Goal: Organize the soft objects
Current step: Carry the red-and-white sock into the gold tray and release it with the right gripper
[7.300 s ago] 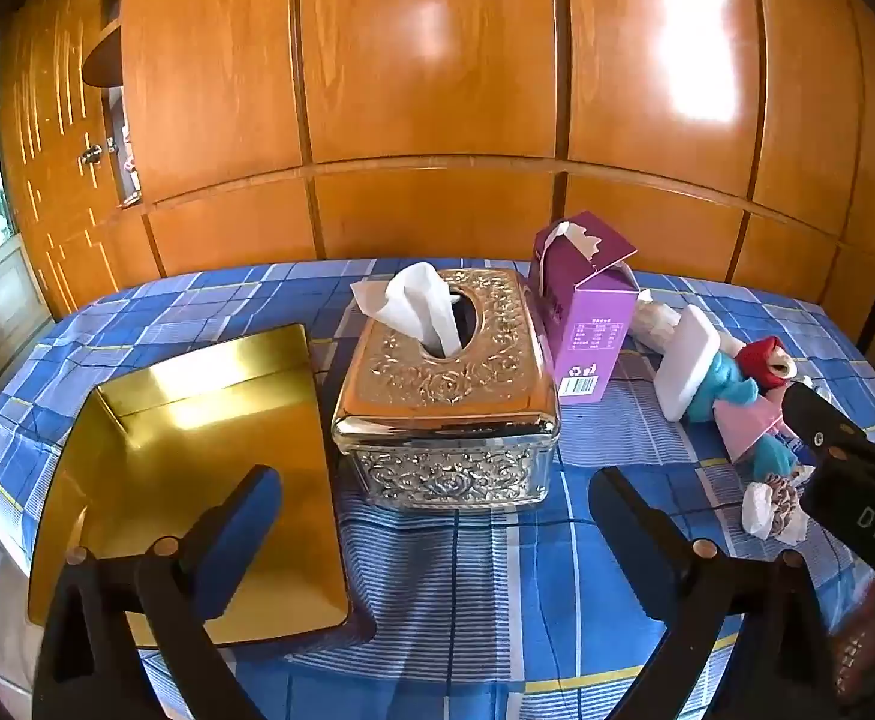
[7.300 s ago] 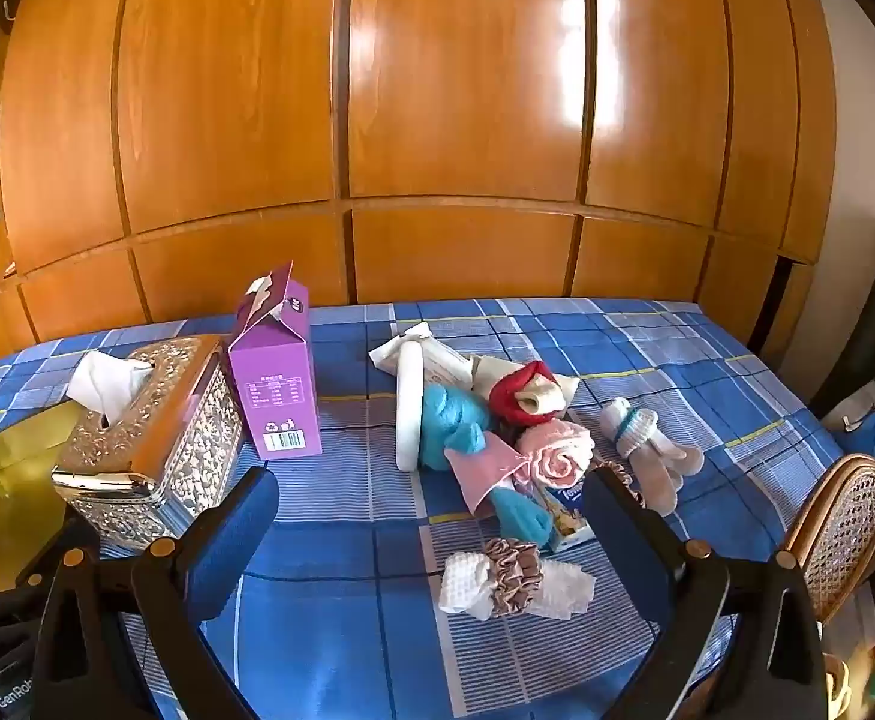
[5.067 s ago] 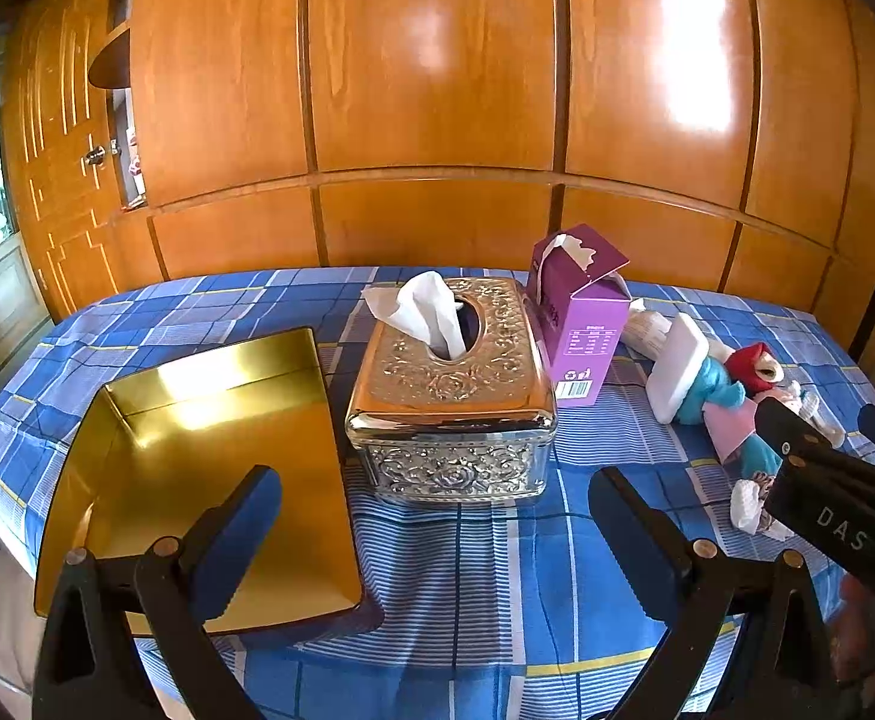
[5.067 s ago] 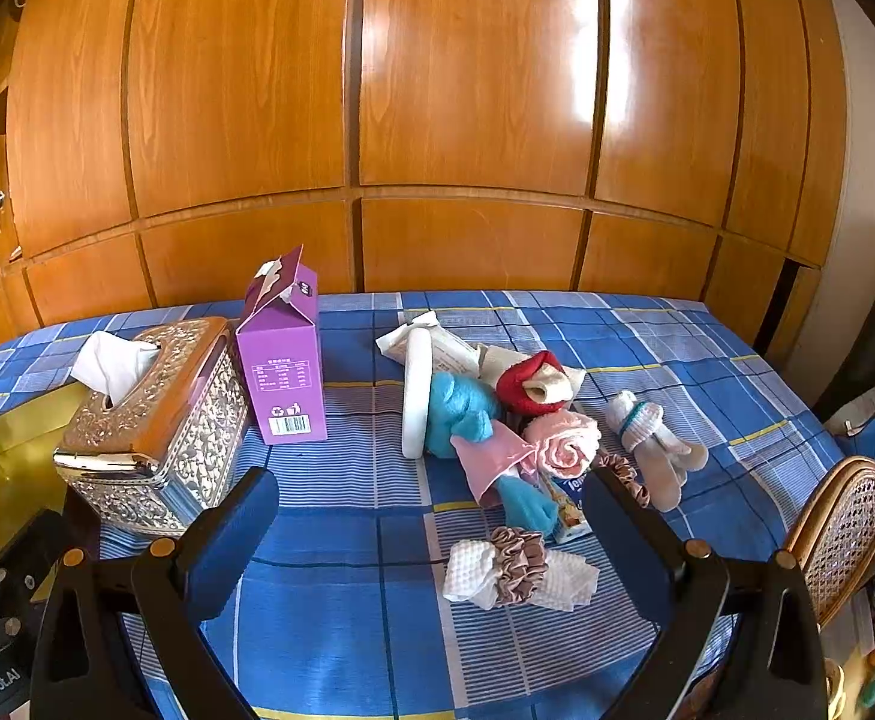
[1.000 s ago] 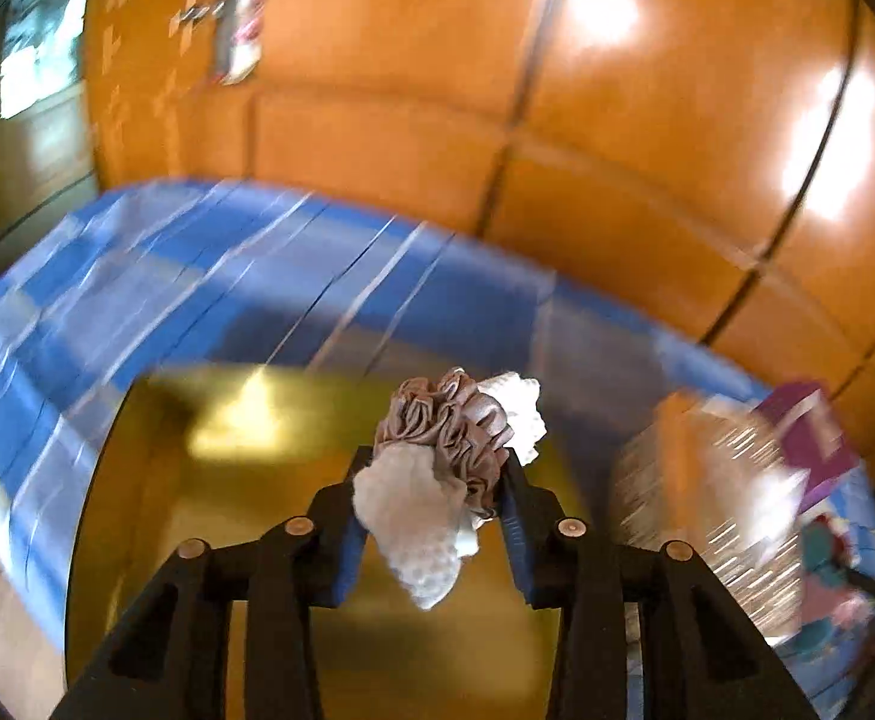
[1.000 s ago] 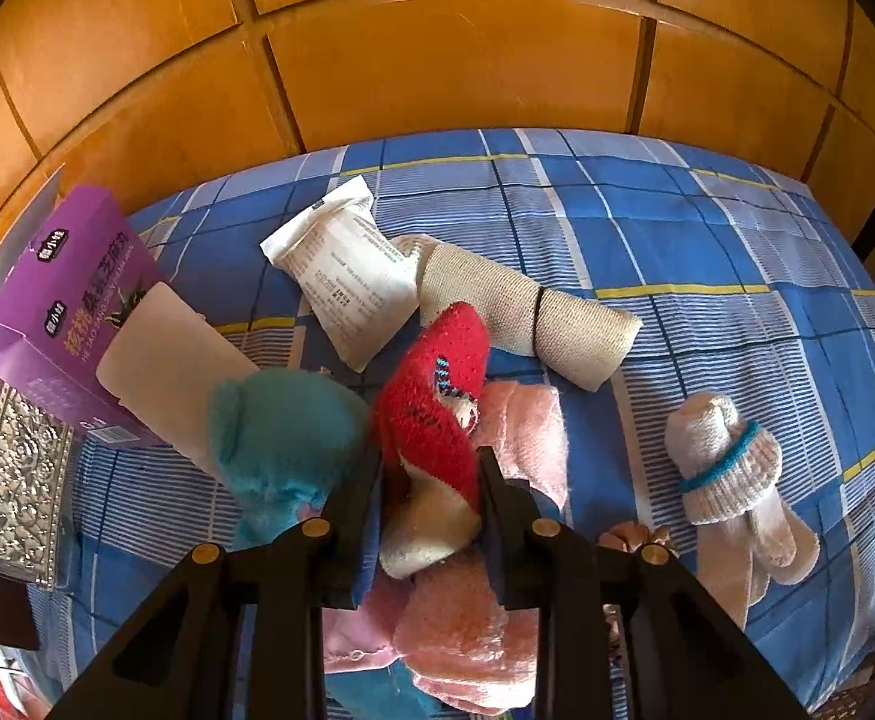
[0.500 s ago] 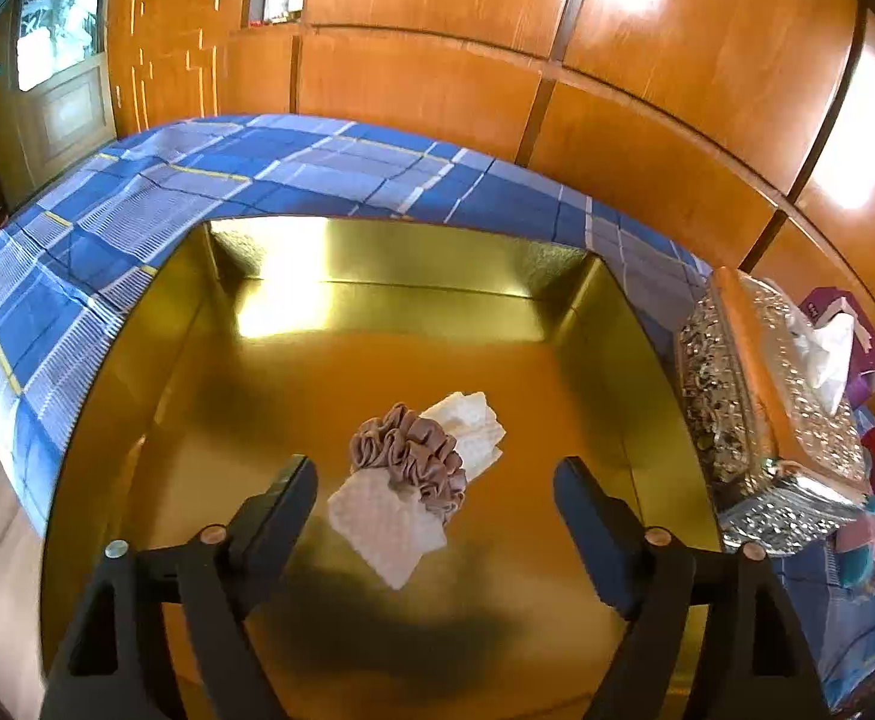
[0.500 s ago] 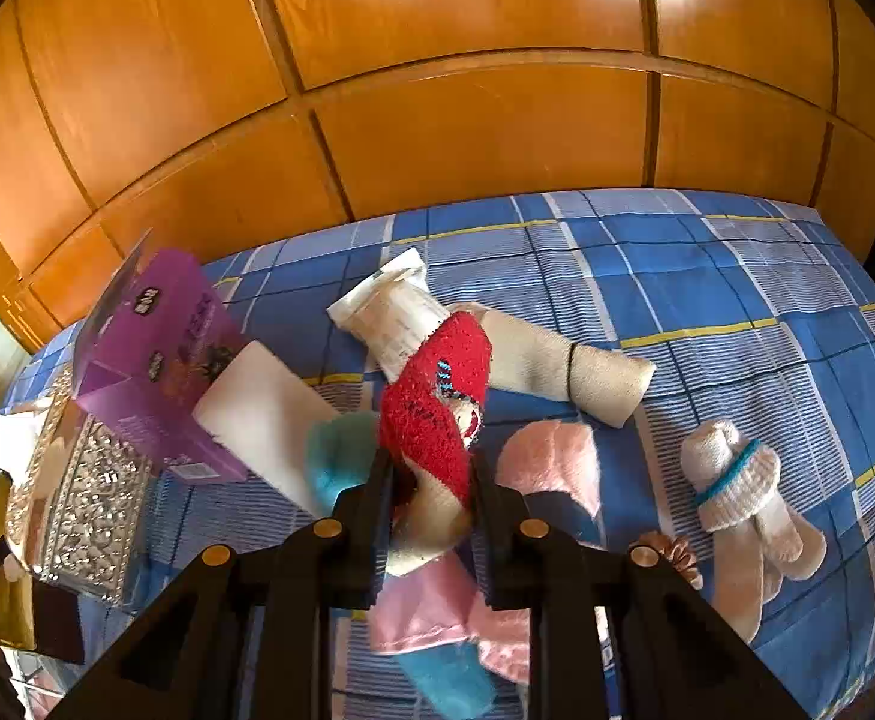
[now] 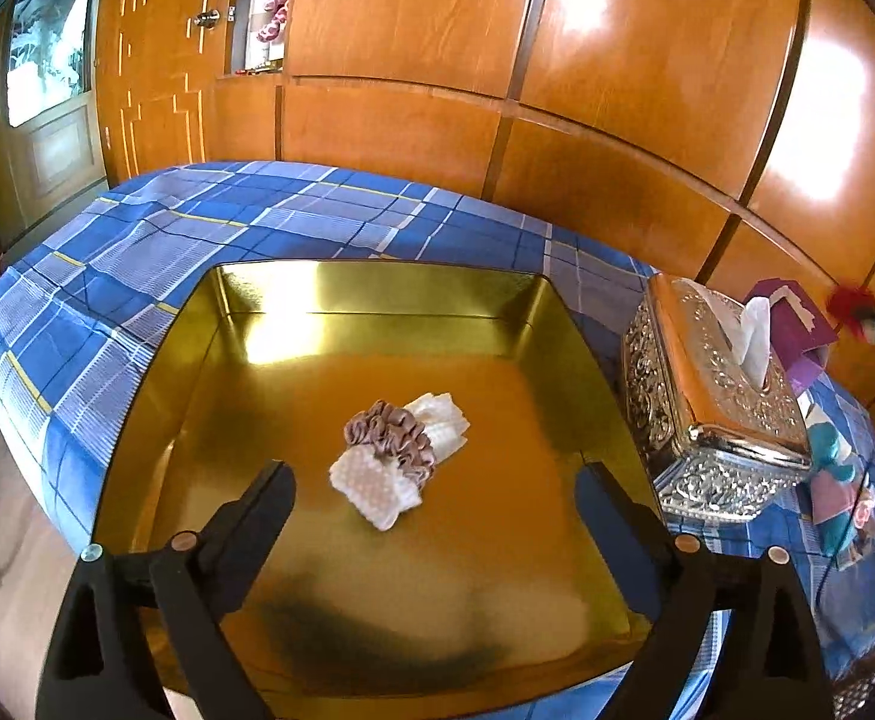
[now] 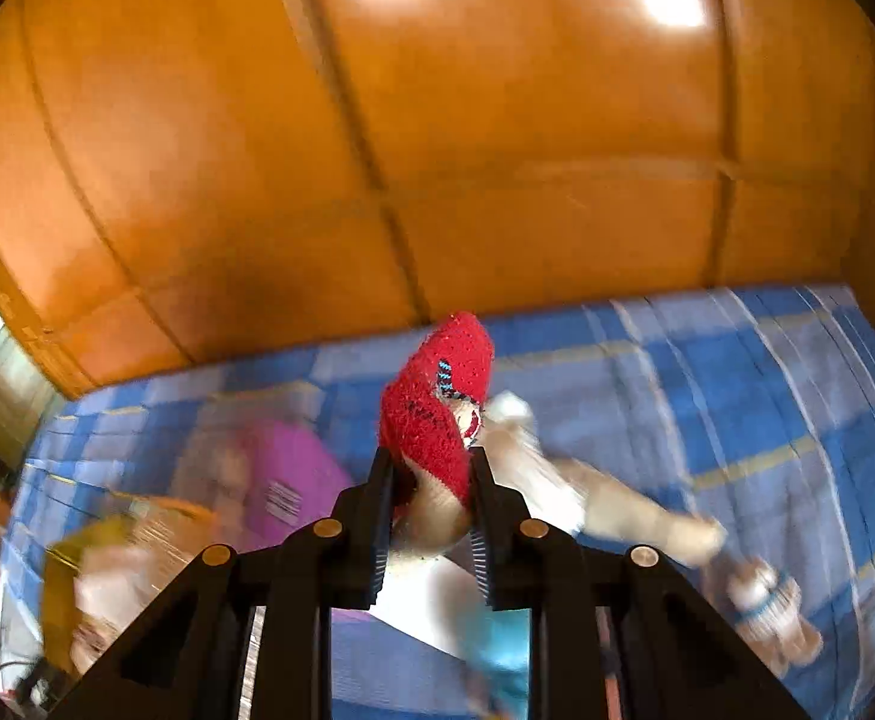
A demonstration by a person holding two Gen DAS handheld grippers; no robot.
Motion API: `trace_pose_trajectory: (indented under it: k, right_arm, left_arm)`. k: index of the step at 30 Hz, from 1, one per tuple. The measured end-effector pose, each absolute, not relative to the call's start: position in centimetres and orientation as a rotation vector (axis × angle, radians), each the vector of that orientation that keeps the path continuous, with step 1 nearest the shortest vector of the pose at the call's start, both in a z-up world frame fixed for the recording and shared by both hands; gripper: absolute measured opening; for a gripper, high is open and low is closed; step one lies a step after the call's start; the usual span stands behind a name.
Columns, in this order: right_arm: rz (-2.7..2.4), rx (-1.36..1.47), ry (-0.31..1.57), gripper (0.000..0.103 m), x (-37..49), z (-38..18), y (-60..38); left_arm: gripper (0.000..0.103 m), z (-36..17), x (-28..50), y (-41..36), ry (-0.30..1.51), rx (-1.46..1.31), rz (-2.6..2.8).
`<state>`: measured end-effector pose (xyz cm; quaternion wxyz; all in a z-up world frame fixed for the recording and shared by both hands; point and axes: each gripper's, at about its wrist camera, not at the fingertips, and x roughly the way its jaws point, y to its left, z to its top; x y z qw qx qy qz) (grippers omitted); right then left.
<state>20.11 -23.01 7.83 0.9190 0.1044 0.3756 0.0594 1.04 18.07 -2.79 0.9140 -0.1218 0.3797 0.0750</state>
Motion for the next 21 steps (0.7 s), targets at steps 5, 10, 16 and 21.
trace_pose_trajectory:
  k: [5, 10, 16, 21]
  right_arm:
    - [0.349, 0.144, 0.739, 0.021, 20.2, 10.5, -14.0]
    - [0.601, 0.029, 0.763, 0.021, 17.1, 9.5, -4.4]
    - [0.694, -0.137, 0.855, 0.022, 13.4, 4.2, 4.9]
    - [0.653, -0.251, 0.901, 0.027, 12.7, 0.1, 9.1]
  left_arm:
    - [0.097, -2.7, 0.0, 18.8, 0.771, -0.255, 0.177]
    - [0.098, -2.3, -0.9, 20.2, 0.748, -0.273, 0.222]
    - [0.098, -1.9, -1.2, 21.6, 0.732, -0.288, 0.272]
    - [0.098, -1.8, -1.4, 22.3, 0.725, -0.299, 0.288]
